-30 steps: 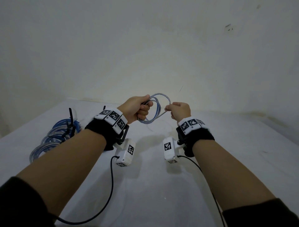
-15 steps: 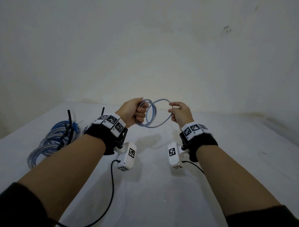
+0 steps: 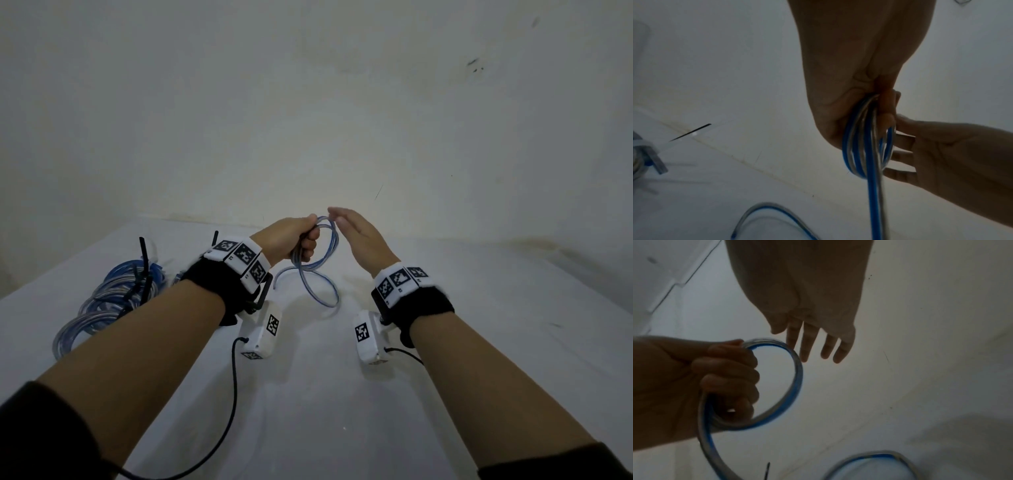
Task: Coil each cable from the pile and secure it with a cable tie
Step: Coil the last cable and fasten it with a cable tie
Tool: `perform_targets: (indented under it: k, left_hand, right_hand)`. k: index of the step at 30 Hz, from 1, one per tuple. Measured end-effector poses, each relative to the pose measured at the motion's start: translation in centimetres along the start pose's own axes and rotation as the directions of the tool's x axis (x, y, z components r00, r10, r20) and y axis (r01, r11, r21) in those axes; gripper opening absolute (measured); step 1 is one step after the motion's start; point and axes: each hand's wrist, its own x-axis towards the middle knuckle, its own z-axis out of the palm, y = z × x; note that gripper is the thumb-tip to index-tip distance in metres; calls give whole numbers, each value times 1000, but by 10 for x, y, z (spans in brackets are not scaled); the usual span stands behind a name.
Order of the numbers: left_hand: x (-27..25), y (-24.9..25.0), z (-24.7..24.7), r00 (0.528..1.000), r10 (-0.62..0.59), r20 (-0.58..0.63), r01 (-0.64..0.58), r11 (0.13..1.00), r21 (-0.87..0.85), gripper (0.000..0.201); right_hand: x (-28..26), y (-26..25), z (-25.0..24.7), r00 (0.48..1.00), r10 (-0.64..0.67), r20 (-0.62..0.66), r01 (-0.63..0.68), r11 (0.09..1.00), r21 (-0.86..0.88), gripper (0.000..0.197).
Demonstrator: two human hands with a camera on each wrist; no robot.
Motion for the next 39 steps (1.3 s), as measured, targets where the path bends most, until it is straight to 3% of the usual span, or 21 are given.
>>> perform_targets:
  k: [4,8,12,16,21,24,28,30,34,39]
  left_hand:
    - [0,2,1,1000,-11,-13,12,996,88,44]
    - [3,0,-4,996,76,-54,-57,951,303,46]
    - [3,0,1,991,130,-44,-106,929,355,39]
    - [4,1,1,971,181,-154,-141,961,239,22]
    - [1,-4,-2,989,126,-83,-122,991,55,34]
    - [1,-2,-2,982,152,-116,-146,988,52,33]
    - [3,3,-1,970,226,-95,-187,934,304,34]
    - [6,2,0,962,261,-83,-214,905,367,33]
    - [5,-1,0,955,255,-154,-227,958,177,29]
    - [2,-3,5,979,163,-124,-169,985,-41,32]
  right_hand:
    - [-1,-12,3,993,26,119,-50,978,205,27]
    - [-3,-15,4,968,128,214,-182,951,251,32]
    - [-3,-14,8,941,161,298,-255,915,311,30]
    - [-3,-15,10,964,164,210,-249,832,495,31]
    - [1,-11,7,973,227,37,-195,730,655,29]
    - [-3,-14,4,964,254,80,-248,747,617,30]
    - [-5,-24,0,919,275,281,-382,793,474,45]
    - [-3,-25,1,927,251,277,-351,840,414,43]
    - [-2,-23,3,966,225,130,-259,799,543,36]
    - [-3,-17,7,960,278,41,-227,681,696,38]
